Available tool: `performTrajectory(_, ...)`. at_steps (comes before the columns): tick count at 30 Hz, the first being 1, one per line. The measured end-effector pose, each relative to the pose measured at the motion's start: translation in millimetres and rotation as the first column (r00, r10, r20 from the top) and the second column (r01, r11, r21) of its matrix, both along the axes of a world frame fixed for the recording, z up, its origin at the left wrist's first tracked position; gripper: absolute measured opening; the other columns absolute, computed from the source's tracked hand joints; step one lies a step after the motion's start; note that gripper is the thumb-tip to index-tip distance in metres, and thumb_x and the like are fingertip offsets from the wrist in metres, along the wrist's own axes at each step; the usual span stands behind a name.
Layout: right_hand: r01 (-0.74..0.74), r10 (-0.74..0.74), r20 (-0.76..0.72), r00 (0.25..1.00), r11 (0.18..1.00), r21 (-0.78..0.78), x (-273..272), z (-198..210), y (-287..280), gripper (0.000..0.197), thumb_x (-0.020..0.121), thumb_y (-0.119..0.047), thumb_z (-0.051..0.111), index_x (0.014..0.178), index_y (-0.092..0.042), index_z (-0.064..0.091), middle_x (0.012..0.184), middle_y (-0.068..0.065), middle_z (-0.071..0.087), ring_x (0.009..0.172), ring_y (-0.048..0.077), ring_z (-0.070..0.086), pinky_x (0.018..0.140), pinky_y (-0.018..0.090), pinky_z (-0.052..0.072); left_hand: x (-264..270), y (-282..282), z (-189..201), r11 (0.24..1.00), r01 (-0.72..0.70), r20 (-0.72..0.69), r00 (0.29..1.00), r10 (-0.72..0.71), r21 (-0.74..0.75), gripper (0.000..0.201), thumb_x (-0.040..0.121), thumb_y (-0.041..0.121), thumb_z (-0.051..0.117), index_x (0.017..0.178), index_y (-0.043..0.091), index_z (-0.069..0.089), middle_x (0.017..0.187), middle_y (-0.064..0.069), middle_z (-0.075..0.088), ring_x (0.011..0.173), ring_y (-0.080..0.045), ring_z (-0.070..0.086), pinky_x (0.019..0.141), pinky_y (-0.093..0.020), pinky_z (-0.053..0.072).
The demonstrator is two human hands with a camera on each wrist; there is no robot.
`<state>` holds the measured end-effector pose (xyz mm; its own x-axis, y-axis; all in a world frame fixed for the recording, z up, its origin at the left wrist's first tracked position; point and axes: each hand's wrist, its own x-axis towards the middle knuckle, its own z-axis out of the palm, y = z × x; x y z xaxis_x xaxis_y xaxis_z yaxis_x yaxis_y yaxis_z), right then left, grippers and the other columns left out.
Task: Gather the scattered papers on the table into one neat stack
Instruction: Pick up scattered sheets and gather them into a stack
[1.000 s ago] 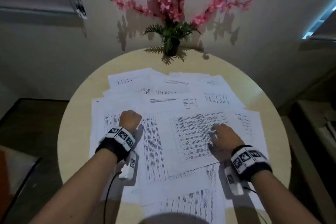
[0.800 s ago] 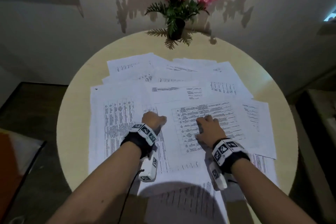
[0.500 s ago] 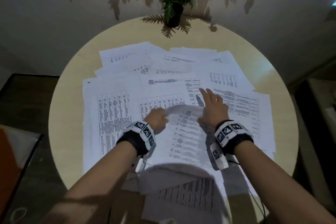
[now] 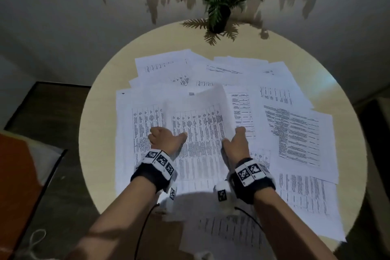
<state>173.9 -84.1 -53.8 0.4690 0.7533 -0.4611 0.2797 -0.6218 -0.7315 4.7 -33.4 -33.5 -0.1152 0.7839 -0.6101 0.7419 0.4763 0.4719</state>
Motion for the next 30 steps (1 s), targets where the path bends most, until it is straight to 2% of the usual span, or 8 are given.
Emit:
performTrajectory(2,0.053,-0.049,-0.086,0.995,0.998,0.044,-20.0,3.8,-0.1,0.049,0.086,0.002,0.042,0.118,-0.031,0.026,0.096,0.022,0.063,0.069,0.025,0.057,0.065,0.041,0.052,-4.8,2.0,1.0,1.000,-0.025,0.023,0.999,0.025,0.016,0.087,0.086,0.042,0.055,0.143,-0.008,0.014,0.146,-0.018,0.015,0.138,-0.033,0.015,0.111,-0.045,0.024)
performTrajectory(5,-0.167,0.160,0.063,0.985,0.979,0.118,-54.3,30.6,-0.9,0.064,0.087,0.007,0.044,0.137,-0.030,0.028,0.088,0.009,0.066,0.072,0.027,0.064,0.066,0.039,0.058,-33.4,8.7,-2.4,0.981,-0.180,-0.070,0.980,0.185,0.071,0.090,0.083,0.048,0.055,0.144,-0.005,0.014,0.152,-0.019,0.011,0.141,-0.034,0.011,0.113,-0.049,0.020)
performTrajectory(8,-0.550,0.409,0.440,0.800,0.793,0.263,-90.3,56.9,-6.1,0.040,0.082,0.009,0.046,0.112,-0.012,0.062,0.085,0.013,0.070,0.078,0.030,0.063,0.069,0.040,0.052,-68.4,14.6,-11.5,0.916,-0.383,-0.200,0.894,0.400,0.123,0.093,0.076,0.052,0.062,0.138,-0.006,0.025,0.149,-0.023,0.019,0.138,-0.036,0.019,0.111,-0.049,0.022)
performTrajectory(11,-0.714,0.509,0.534,0.675,0.633,0.298,-118.3,65.1,-7.1,0.029,0.075,0.009,0.047,0.089,-0.008,0.067,0.079,0.014,0.068,0.075,0.031,0.059,0.065,0.041,0.049,-82.2,15.0,-16.2,0.849,-0.470,-0.232,0.821,0.521,0.242,0.052,0.084,0.023,0.054,0.123,-0.008,0.040,0.137,-0.026,0.035,0.127,-0.039,0.033,0.104,-0.048,0.030)
performTrajectory(14,-0.527,0.414,0.440,0.797,0.833,0.170,-112.6,48.9,13.7,0.018,0.087,0.003,0.047,0.092,-0.004,0.063,0.089,0.014,0.065,0.082,0.027,0.058,0.064,0.030,0.050,-89.9,16.4,-15.6,0.876,-0.462,-0.194,0.855,0.481,0.136,0.059,0.088,0.032,0.043,0.129,-0.011,0.037,0.138,-0.026,0.032,0.128,-0.038,0.031,0.105,-0.047,0.029)
performTrajectory(18,-0.191,0.247,0.360,0.900,0.964,-0.184,-89.0,17.8,30.5,0.037,0.093,-0.020,0.047,0.127,-0.004,0.045,0.142,0.015,0.037,0.127,0.033,0.036,0.099,0.043,0.040,-92.8,17.9,-16.0,0.901,-0.434,-0.056,0.899,0.435,0.027,0.063,0.088,0.034,0.038,0.133,-0.010,0.033,0.141,-0.019,0.025,0.129,-0.036,0.026,0.107,-0.045,0.030)
performTrajectory(25,-0.053,0.044,-0.094,0.995,0.995,-0.088,-120.0,22.0,33.0,0.054,0.087,-0.003,0.047,0.137,-0.010,0.027,0.115,0.018,0.056,0.086,0.031,0.060,0.069,0.035,0.052,-86.5,13.7,-13.1,0.927,-0.374,0.168,0.916,0.365,0.023,0.063,0.092,0.037,0.041,0.141,0.000,0.027,0.147,-0.017,0.024,0.135,-0.033,0.028,0.111,-0.045,0.030)
performTrajectory(30,-0.250,0.246,0.129,0.961,0.968,0.017,-103.6,59.1,36.8,0.026,0.090,-0.005,0.048,0.113,0.002,0.058,0.091,0.014,0.064,0.081,0.028,0.062,0.070,0.033,0.054,-100.0,21.0,-8.9,0.906,-0.420,0.164,0.899,0.406,0.058,0.062,0.092,0.040,0.036,0.140,0.001,0.031,0.148,-0.019,0.028,0.135,-0.036,0.031,0.110,-0.046,0.030)
